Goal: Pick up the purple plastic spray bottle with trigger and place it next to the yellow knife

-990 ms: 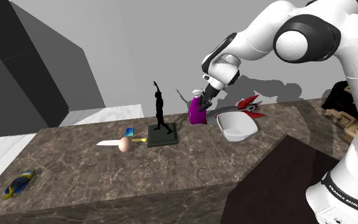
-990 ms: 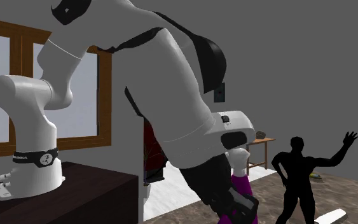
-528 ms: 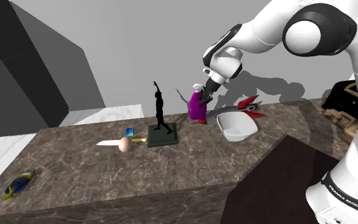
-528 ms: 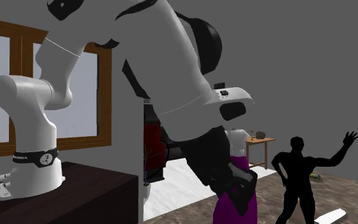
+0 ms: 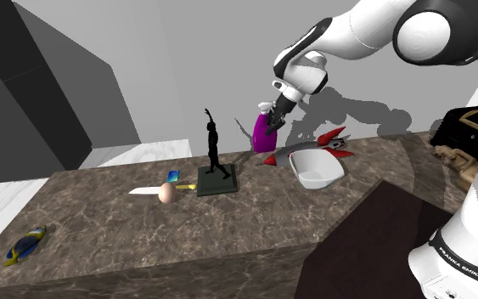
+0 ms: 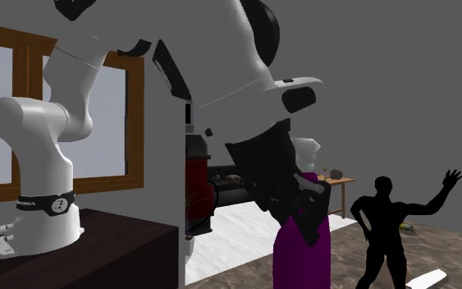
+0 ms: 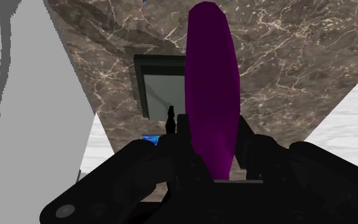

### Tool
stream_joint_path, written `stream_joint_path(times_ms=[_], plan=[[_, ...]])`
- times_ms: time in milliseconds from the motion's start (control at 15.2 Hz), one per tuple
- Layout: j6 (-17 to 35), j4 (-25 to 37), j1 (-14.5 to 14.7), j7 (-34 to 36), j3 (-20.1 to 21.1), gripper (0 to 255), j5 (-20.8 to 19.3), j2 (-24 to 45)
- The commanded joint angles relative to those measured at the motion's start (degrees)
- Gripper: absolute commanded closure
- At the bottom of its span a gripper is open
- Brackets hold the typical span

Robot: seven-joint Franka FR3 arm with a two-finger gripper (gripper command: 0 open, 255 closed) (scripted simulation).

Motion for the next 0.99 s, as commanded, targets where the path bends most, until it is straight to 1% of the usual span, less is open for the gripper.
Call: stream_joint_path(times_ms=[0,924], plan=[[-0.5,0.1,0.4,1.2,-0.5,255,-1.1,-1.0],[-4.9,1.7,2.6,8.8,-3.5,255,-8.7,-7.5]])
